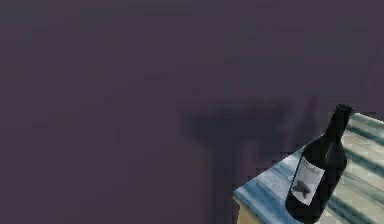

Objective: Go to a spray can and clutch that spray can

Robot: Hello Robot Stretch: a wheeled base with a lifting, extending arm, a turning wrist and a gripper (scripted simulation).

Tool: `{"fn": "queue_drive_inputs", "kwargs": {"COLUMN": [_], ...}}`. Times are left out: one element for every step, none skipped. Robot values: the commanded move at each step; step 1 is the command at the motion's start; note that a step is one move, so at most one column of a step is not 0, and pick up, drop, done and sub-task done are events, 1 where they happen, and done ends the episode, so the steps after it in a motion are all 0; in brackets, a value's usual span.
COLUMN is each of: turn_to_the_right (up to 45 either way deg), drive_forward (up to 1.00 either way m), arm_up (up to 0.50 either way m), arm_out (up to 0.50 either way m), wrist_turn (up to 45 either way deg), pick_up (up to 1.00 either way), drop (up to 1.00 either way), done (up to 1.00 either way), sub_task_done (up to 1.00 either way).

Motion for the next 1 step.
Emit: {"fn": "queue_drive_inputs", "kwargs": {"turn_to_the_right": [0.0], "drive_forward": [0.10], "arm_up": [0.00], "arm_out": [0.00], "wrist_turn": [0.0], "pick_up": [0.00], "drop": [0.00], "done": [0.00], "sub_task_done": [0.00]}}
